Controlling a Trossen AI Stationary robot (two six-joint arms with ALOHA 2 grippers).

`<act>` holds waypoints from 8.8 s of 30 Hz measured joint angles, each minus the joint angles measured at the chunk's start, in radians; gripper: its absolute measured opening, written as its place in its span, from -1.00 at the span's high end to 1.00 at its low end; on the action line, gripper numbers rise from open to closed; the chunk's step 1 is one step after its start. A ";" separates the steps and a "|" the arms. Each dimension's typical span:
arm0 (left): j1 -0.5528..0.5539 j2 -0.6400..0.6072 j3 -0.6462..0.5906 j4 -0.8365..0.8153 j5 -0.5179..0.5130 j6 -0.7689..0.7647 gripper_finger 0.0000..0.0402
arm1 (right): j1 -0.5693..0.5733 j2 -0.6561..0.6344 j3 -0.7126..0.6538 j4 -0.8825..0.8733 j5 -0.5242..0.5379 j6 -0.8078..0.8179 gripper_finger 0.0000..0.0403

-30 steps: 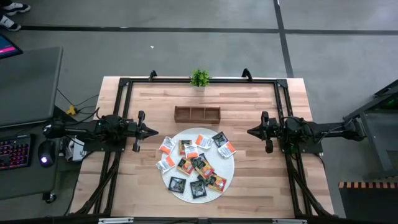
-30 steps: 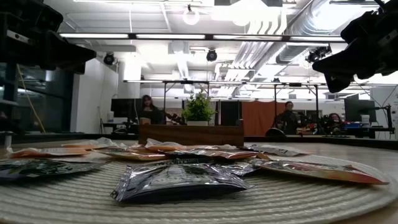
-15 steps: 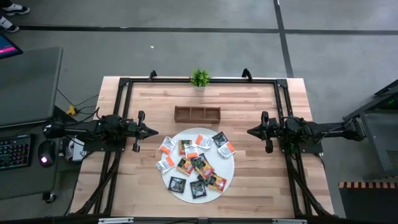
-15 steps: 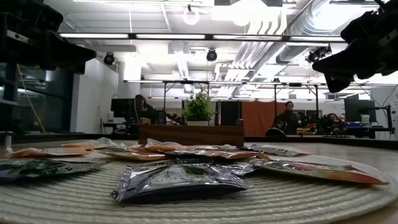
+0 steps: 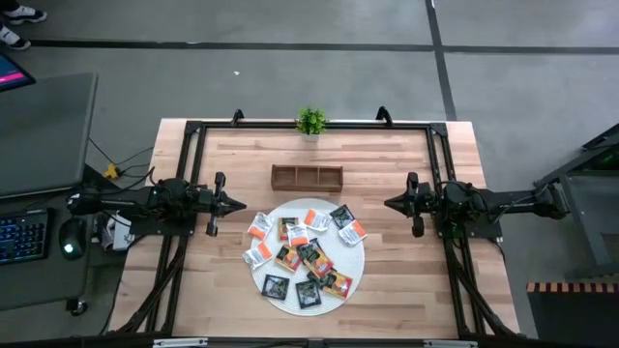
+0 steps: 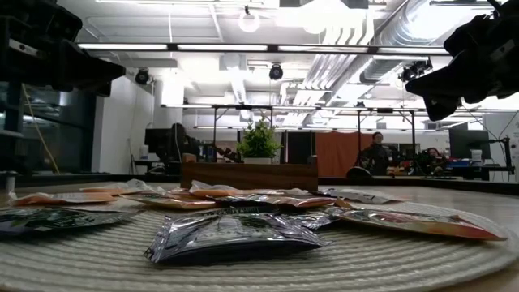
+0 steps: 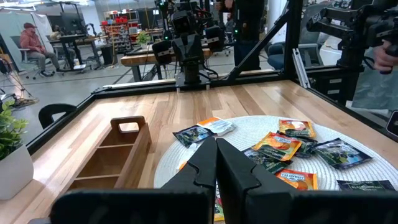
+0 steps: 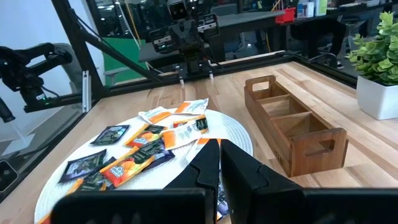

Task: Pick & Place Tea
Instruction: Put the orange tea bag into the middle section of the wooden organizer

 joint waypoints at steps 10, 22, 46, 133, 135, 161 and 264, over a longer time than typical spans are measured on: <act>0.000 0.000 0.000 0.000 0.000 0.000 1.00 | 0.000 0.000 0.000 0.007 -0.008 -0.001 0.94; 0.000 0.000 0.000 0.000 0.000 0.000 1.00 | 0.000 0.000 0.000 0.000 -0.007 -0.009 0.46; 0.000 0.000 0.000 0.000 0.000 0.000 1.00 | 0.005 0.409 0.314 -0.299 0.047 0.111 -0.37; 0.000 0.000 0.000 0.000 0.000 0.000 1.00 | 0.367 1.673 1.038 -0.640 0.352 0.447 -0.36; 0.000 0.000 0.000 0.000 0.000 0.000 1.00 | 0.361 1.673 1.038 -0.640 0.350 0.447 -0.36; 0.000 0.000 0.000 0.000 0.000 0.000 1.00 | 0.341 1.723 1.041 -0.570 0.293 0.456 -0.03; 0.000 0.000 0.000 0.000 0.000 0.000 1.00 | -0.061 1.794 1.166 0.251 0.641 1.110 1.00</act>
